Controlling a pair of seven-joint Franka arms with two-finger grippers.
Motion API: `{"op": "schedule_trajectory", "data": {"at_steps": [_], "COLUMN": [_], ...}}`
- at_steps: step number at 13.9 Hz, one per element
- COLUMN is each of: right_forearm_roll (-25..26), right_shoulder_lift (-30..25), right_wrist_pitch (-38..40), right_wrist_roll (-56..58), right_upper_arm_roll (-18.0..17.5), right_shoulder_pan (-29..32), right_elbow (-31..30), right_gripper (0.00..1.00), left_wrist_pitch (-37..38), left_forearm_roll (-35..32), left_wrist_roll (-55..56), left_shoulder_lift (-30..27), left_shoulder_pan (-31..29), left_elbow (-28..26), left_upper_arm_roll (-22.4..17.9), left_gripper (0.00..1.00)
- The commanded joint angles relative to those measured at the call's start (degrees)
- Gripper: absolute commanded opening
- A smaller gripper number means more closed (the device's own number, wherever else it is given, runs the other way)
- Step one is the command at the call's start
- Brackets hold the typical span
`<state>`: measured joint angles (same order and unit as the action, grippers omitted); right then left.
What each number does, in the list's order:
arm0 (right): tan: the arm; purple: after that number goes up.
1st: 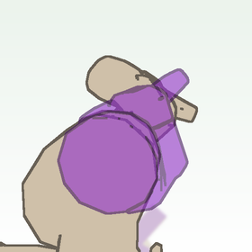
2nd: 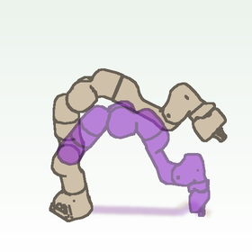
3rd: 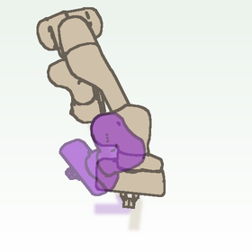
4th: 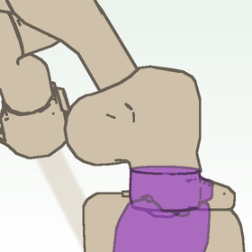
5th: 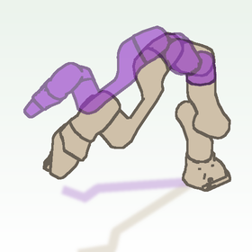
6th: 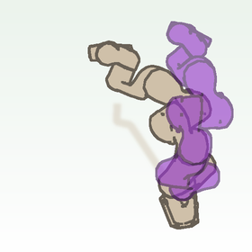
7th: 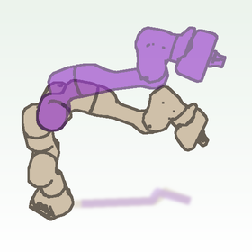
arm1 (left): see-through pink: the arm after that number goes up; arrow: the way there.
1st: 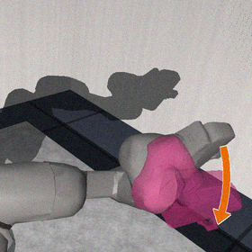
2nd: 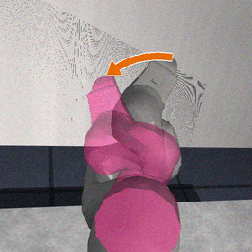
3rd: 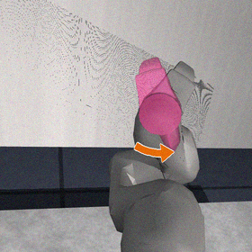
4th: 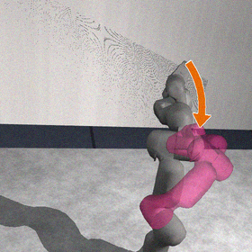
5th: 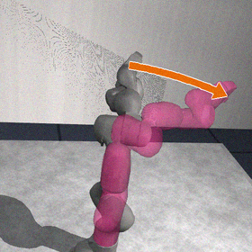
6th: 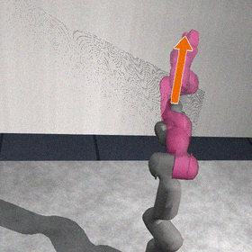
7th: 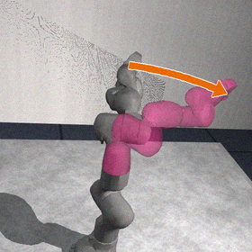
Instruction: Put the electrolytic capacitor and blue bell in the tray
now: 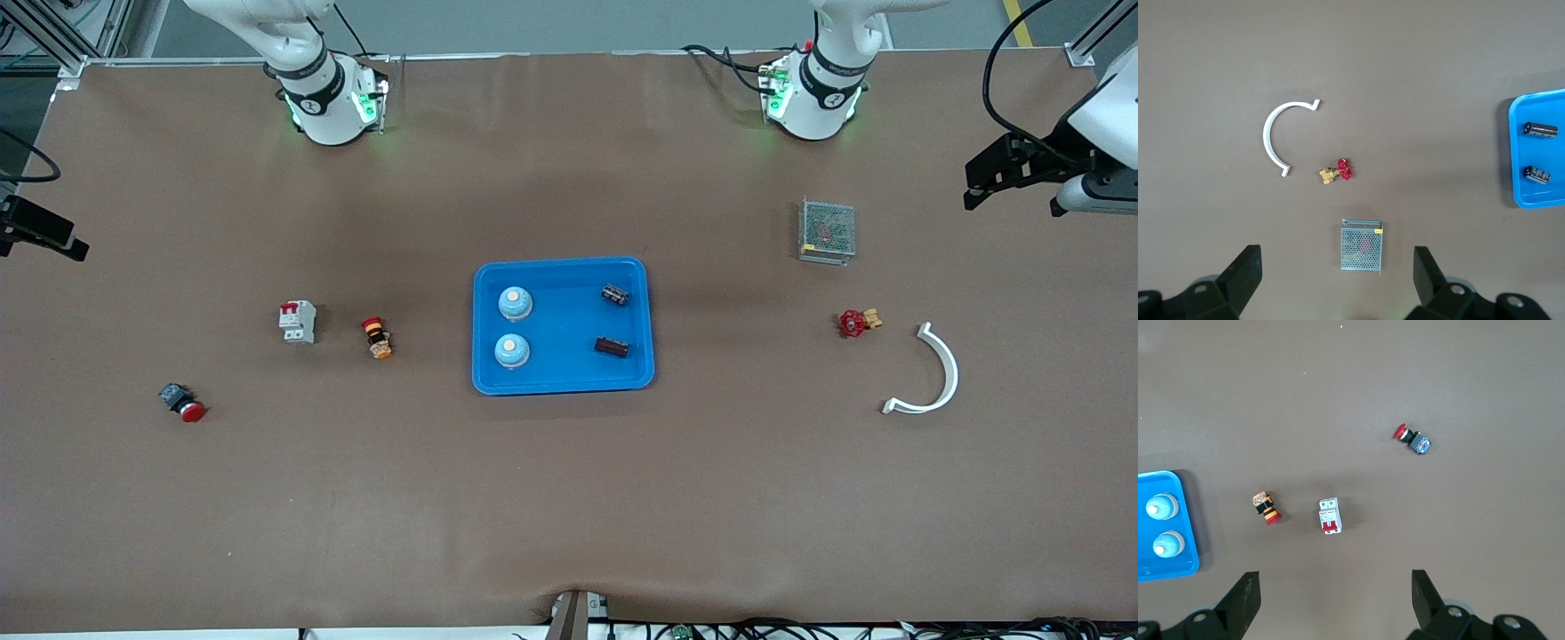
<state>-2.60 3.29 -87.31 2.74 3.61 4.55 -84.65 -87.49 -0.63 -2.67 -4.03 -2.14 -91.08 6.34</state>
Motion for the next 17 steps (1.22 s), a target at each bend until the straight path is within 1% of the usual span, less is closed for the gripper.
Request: {"op": "schedule_trajectory", "data": {"at_steps": [1, 3, 6, 17], "right_forearm_roll": [0.8, 0.8, 0.8, 0.8], "right_shoulder_lift": [0.1, 0.1, 0.2, 0.7], "right_wrist_pitch": [-0.1, -0.1, -0.2, -0.3], "right_wrist_roll": [0.5, 0.4, 0.3, 0.2], "right_upper_arm_roll": [0.0, 0.0, 0.0, 0.0], "right_shoulder_pan": [-0.5, -0.5, -0.5, -0.3], "right_elbow": [0.2, 0.2, 0.2, 0.1], "right_gripper": [1.00, 1.00, 1.00, 1.00], "left_wrist_pitch": [0.7, 1.4, 2.1, 3.3], "left_forearm_roll": [0.2, 0.2, 0.2, 0.1], "left_wrist_roll": [0.2, 0.5, 8.2, 7.9], "left_shoulder_lift": [1.4, 1.4, 1.2, 1.1], "left_shoulder_pan": [-0.6, -0.9, -0.9, -0.9], "left_elbow": [2.0, 2.0, 2.1, 2.1], "left_upper_arm_roll": [-0.2, -0.3, 0.2, 0.3], "left_gripper": [1.00, 1.00, 1.00, 1.00]}}
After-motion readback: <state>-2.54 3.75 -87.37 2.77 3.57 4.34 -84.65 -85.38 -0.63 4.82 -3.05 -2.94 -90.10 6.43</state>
